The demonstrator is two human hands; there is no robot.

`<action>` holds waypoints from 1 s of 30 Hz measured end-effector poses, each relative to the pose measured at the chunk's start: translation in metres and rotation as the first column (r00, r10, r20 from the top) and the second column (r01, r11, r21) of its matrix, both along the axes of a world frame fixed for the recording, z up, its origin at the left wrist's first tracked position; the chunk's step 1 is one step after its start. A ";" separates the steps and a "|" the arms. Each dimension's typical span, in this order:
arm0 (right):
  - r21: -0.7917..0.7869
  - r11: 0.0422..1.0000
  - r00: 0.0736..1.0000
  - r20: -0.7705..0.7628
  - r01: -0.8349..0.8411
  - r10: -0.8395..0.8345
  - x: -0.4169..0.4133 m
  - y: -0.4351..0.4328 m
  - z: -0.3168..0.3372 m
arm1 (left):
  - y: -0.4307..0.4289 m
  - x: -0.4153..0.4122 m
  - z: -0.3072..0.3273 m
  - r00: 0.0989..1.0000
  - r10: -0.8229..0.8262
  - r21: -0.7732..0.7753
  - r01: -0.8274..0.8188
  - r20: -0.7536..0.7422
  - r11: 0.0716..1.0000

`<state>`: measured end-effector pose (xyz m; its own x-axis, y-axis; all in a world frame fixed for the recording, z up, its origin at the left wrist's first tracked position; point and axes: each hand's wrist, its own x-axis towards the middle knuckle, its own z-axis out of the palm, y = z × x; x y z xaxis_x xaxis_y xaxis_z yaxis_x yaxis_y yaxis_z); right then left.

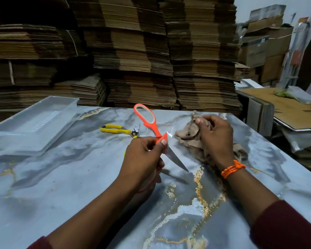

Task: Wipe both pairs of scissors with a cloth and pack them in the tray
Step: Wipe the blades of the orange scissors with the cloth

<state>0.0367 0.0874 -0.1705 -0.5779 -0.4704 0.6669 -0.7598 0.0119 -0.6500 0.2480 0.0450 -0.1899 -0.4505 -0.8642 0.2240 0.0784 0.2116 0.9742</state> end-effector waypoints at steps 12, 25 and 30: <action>0.079 0.975 0.978 0.033 -0.210 0.208 0.043 0.002 0.005 | -0.015 0.003 -0.005 0.992 0.122 0.111 -0.117 -0.044 0.987; 0.096 0.911 0.790 -0.468 -0.401 0.397 0.080 -0.007 -0.015 | -0.007 0.000 -0.006 0.992 0.128 0.089 -0.125 -0.023 0.988; 0.135 0.905 0.793 -0.440 -0.405 0.420 0.070 -0.006 -0.016 | -0.010 0.005 -0.006 0.994 0.112 0.030 -0.113 0.009 0.993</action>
